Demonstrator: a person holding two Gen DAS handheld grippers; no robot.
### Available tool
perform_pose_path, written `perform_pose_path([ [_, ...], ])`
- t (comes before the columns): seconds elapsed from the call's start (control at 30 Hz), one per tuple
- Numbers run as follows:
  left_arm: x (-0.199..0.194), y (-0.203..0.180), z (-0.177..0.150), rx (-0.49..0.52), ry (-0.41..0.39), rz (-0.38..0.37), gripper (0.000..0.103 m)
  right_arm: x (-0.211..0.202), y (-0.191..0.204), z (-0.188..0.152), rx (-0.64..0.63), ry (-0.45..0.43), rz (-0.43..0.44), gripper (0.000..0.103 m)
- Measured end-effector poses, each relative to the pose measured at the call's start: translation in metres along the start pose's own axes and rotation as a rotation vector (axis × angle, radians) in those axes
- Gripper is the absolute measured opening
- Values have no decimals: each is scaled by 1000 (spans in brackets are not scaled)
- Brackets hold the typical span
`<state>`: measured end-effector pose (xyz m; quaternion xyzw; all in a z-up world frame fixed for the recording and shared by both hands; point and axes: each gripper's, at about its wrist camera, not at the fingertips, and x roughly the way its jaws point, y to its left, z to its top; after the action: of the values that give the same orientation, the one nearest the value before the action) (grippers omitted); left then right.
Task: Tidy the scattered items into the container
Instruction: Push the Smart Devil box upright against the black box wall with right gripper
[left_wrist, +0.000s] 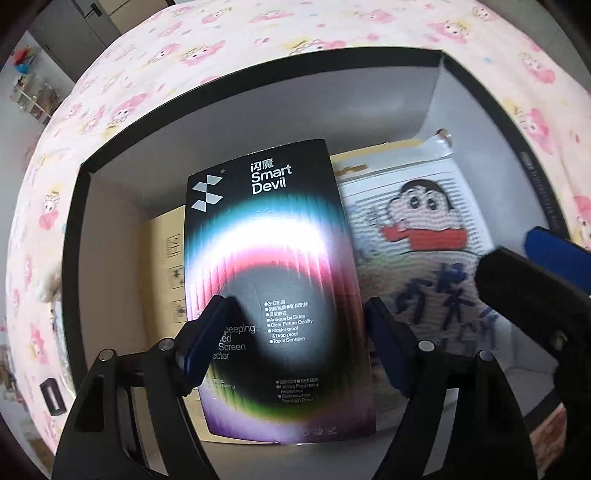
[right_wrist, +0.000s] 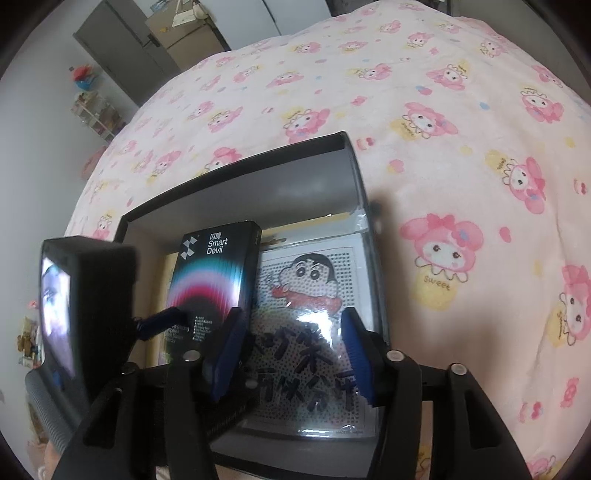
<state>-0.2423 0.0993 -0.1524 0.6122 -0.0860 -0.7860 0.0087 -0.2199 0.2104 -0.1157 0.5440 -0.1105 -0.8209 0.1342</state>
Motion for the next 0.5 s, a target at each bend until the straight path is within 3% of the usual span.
perform_pose_path([
  [0.23,17,34,-2,-94,49,1,71,3,10,0,-77,4,-39,54],
  [0.4,14,67,-6,-193,28,-130,67,12,24,19,-155,31,-35,54],
  [0.5,8,82,-4,-220,-26,-157,67,32,31,34,-168,92,-21,54],
])
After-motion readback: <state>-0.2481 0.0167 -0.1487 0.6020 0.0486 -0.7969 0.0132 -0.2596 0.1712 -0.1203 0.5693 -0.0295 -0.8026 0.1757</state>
